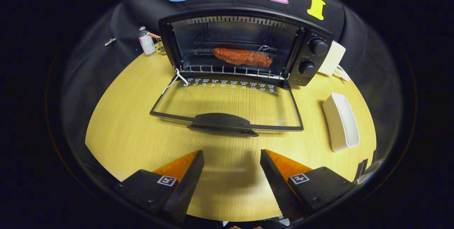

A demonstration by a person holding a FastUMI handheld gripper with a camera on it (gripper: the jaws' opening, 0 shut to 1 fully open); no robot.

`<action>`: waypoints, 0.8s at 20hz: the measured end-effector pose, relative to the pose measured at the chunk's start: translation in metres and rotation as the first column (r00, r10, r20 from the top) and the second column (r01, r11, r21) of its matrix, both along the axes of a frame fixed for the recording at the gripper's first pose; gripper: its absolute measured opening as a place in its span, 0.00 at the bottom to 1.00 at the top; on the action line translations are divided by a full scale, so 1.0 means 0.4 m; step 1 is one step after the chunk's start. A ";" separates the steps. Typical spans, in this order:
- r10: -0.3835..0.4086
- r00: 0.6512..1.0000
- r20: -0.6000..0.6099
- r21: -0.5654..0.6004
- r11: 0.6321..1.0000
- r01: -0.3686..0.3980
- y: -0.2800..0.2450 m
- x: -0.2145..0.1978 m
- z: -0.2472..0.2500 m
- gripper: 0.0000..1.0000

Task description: Open the toaster oven, put the food inside, and close the toaster oven door.

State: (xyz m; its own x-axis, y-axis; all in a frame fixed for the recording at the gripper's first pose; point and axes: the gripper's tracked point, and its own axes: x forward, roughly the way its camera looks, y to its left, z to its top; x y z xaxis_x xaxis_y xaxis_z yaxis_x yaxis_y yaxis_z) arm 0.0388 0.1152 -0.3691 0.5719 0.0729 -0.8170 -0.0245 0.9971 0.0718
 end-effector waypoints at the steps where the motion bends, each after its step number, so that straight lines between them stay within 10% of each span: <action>1: -0.014 1.000 0.010 0.005 1.000 0.014 0.008 0.015 -0.010 0.98; 16: -0.102 0.995 0.016 0.027 0.994 0.101 0.018 0.074 -0.007 0.97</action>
State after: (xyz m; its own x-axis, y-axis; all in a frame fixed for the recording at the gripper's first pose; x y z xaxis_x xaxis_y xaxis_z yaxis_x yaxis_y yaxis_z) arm 0.0683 0.1225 -0.3718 0.5913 0.0349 -0.8057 0.0755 0.9923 0.0984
